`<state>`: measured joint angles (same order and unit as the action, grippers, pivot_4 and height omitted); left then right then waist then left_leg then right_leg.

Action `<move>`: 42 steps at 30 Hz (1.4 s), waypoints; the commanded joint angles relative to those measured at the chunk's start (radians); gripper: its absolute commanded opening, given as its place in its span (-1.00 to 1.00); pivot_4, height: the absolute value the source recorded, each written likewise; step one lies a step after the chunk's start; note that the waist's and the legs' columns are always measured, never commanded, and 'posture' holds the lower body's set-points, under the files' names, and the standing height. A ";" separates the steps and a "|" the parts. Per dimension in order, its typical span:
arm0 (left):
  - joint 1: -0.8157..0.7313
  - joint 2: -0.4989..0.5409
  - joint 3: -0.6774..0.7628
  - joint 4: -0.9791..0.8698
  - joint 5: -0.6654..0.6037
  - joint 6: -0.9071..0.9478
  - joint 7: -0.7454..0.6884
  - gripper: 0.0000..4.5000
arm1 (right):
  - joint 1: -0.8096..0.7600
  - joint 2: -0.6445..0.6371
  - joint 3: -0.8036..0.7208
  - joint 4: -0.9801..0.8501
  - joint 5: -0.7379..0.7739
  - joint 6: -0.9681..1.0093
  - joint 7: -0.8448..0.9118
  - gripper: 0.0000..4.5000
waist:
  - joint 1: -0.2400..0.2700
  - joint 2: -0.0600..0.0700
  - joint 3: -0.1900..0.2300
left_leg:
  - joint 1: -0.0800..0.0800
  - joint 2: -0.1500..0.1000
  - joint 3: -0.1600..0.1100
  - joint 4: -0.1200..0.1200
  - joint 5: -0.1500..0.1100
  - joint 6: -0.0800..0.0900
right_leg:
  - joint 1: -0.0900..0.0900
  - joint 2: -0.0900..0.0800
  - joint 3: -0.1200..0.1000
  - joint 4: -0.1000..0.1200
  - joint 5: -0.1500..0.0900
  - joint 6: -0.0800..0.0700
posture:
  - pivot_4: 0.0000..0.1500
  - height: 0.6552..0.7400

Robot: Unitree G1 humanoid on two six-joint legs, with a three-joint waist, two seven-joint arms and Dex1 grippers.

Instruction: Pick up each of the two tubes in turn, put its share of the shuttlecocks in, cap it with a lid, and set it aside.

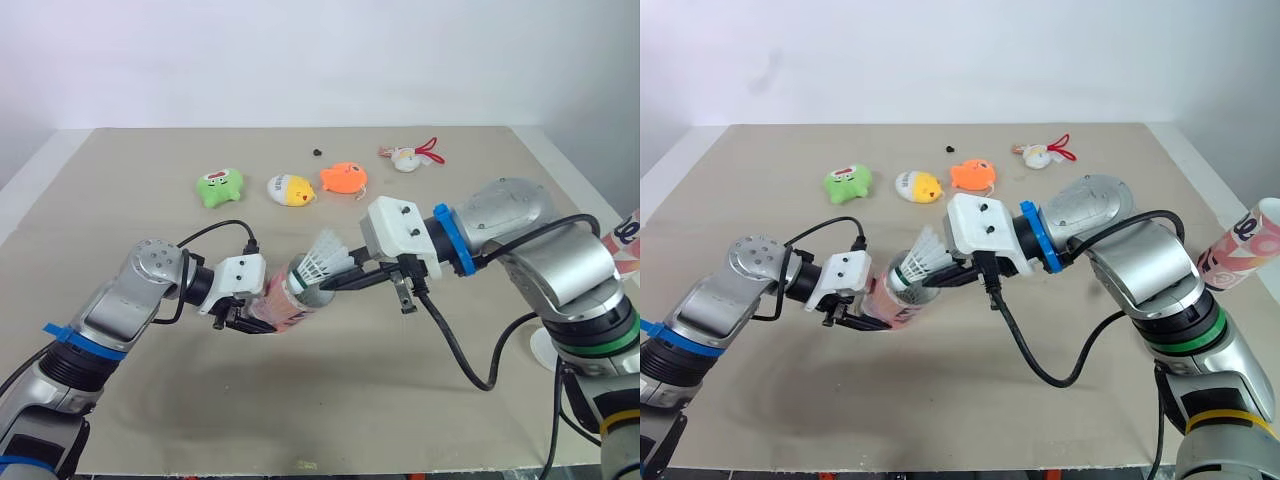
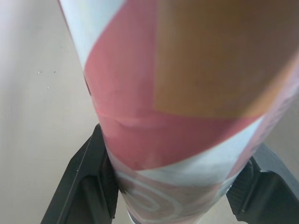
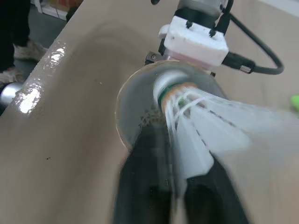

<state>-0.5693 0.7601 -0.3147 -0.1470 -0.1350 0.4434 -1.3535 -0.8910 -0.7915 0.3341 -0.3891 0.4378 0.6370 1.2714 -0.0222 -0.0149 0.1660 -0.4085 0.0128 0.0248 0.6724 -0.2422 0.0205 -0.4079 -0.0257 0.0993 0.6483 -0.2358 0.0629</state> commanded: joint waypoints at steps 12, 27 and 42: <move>0.019 -0.010 -0.034 -0.008 0.006 0.021 0.015 0.08 | 0.037 -0.042 -0.274 -0.018 0.234 0.151 -0.007 0.98 | 0.002 0.000 0.000 | -0.001 -0.001 -0.001 0.000 0.000 0.000 | 0.000 -0.001 -0.001 0.000 0.000 0.000 | 1.00 1.00; -0.001 -0.012 -0.041 0.013 0.009 0.009 0.003 0.08 | 0.048 0.002 -0.234 -0.055 0.294 0.248 -0.152 -0.98 | 0.000 0.000 0.000 | 0.000 0.000 0.000 0.000 0.000 0.000 | 0.000 -0.001 -0.001 0.000 0.000 0.000 | 1.00 1.00; 0.006 -0.019 -0.040 0.012 0.012 0.008 0.013 0.08 | -0.235 0.152 0.143 0.143 0.063 0.259 -0.049 -0.98 | 0.000 0.000 0.000 | 0.000 0.000 0.000 0.000 0.000 0.000 | -0.001 -0.001 -0.001 0.000 0.000 0.000 | 1.00 1.00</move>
<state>-0.5748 0.7560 -0.3165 -0.1424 -0.1367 0.4512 -1.3530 -1.0789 -0.6542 0.4698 -0.2604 0.5115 0.8883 1.2008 -0.0225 -0.0148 0.1661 -0.4090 0.0125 0.0248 0.6723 -0.2421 0.0207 -0.4089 -0.0268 0.0978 0.6485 -0.2354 0.0623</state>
